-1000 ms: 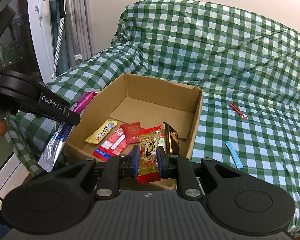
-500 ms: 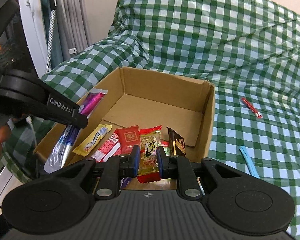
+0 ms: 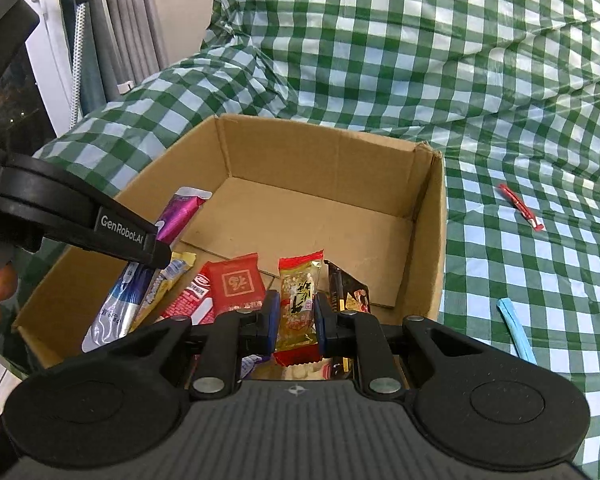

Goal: Organize snacks
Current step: 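Open both tools to drop the purple pack and red-gold packet into the box, then lift both tools away from the box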

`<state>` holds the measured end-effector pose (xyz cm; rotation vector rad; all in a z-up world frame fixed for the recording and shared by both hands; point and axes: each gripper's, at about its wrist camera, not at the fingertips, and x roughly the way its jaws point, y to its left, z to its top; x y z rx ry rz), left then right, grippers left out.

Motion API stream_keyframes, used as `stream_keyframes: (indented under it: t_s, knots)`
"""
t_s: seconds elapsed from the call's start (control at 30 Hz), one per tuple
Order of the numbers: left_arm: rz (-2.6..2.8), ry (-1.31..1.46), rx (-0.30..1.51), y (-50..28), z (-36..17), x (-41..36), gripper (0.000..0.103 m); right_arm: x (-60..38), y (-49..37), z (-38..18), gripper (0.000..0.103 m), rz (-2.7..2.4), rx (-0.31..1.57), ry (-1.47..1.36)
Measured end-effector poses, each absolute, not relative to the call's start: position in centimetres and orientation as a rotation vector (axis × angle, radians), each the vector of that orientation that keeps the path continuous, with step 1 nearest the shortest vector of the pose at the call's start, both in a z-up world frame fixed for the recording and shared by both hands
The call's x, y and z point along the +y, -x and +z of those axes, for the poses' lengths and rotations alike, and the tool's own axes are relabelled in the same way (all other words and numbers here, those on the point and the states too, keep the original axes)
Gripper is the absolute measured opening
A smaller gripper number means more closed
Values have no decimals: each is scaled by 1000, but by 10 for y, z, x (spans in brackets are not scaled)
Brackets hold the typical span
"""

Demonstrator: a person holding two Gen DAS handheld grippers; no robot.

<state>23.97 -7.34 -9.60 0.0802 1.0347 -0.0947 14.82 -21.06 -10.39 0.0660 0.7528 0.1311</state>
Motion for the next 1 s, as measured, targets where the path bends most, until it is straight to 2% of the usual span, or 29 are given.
stream_keyframes:
  t_s: [0.07,0.1,0.13,0.17,0.2,0.23,0.4,0.73,1.0]
  knots:
    - [-97,-84,1041,-242,-98,-73,24,-212,-152,-106,20,135,759,-71]
    - [-98,-84,1045,-242,-97,-73,35,-213,-153,-105,20,137,760,-78]
    - [-101,-80,1049,-242,-96,-73,47,-214,-153,-103,25,131,751,-87]
    - [-100,-75,1049,-242,-94,-72,79,-215,-151,-101,32,119,746,-92]
    - [-88,-67,1043,-240,-91,-70,103,-216,-149,-98,55,105,739,-96]
    - [-66,-54,1021,-237,-86,-68,102,-217,-146,-95,71,84,726,-99]
    - [-60,-84,1032,-213,-76,-64,103,-222,-118,-79,83,66,716,-108]
    - [-59,-130,1024,-117,-56,-52,103,-209,-30,-51,94,56,708,-158]
    - [-30,-141,932,-49,-39,-41,103,-199,26,-30,100,48,624,-138]
